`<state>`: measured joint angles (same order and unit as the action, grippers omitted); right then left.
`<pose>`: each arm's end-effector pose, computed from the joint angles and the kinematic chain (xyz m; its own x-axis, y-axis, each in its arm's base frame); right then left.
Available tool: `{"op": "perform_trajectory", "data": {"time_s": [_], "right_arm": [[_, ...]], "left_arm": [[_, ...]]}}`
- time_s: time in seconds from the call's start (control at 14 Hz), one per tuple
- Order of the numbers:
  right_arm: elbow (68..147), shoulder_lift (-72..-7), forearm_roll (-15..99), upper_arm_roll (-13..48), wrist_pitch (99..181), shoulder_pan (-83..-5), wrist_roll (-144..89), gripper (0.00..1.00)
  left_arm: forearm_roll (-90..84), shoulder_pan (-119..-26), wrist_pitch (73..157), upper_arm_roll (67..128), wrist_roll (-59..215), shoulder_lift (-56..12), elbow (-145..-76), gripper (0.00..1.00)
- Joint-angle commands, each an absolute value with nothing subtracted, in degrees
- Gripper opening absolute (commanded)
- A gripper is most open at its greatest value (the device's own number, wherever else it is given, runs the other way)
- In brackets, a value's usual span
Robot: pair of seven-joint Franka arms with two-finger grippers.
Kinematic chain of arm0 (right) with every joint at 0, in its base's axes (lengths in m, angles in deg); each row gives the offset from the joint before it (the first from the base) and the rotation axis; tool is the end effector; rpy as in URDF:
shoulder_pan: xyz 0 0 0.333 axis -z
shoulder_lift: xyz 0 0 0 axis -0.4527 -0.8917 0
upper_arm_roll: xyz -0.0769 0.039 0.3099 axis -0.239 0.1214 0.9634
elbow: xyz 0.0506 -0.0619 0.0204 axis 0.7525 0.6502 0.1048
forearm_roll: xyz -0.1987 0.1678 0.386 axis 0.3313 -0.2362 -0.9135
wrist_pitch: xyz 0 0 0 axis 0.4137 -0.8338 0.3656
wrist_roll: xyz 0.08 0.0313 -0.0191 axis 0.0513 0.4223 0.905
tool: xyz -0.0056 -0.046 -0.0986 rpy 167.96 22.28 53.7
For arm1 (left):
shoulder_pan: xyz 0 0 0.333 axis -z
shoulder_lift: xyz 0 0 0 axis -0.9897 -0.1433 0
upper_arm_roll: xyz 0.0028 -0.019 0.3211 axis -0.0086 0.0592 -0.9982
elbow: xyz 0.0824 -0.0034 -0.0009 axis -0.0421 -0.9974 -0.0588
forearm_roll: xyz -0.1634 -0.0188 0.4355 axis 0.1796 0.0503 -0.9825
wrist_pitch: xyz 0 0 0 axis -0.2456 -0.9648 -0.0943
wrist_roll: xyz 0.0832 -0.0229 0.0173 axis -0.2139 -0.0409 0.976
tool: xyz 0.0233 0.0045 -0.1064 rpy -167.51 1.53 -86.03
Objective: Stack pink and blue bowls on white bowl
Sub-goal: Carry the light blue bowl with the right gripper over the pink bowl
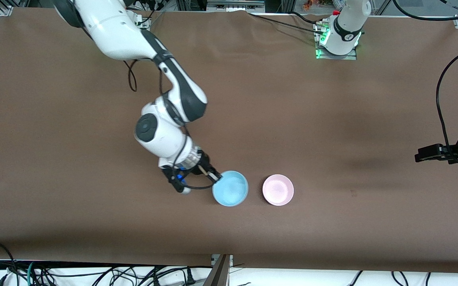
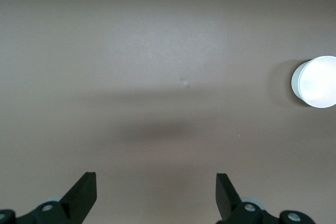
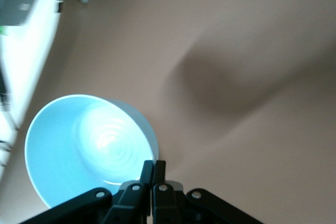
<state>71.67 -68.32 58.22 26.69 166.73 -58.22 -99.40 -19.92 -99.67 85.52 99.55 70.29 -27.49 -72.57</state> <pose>0.7347 0.4888 0.2819 0.6971 -0.6923 -0.1865 -0.6738 -0.5437 -0.5003 0.7699 0.0563 0.5281 0.9981 -0.0169 -0.0596 -0.0144 -0.9990 0.0412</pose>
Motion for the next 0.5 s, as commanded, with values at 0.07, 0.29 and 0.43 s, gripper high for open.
{"op": "perform_trajectory", "data": {"time_s": [0.07, 0.29, 0.43], "right_arm": [[65.8, -76.1, 57.5, 31.7, 181.3, -60.4, -104.4, 0.00], [61.8, -79.8, 57.5, 32.2, 184.8, -63.3, -107.7, 0.00], [61.7, -80.8, 57.5, 32.2, 187.9, -64.8, -107.9, 0.00]], "left_arm": [[-19.8, -99.8, 85.0, 99.1, 69.2, -25.8, -74.1, 1.00], [-19.7, -99.9, 84.3, 99.1, 69.3, -25.8, -74.1, 1.00], [-19.7, -99.9, 84.3, 99.1, 69.3, -25.8, -74.1, 1.00]]}}
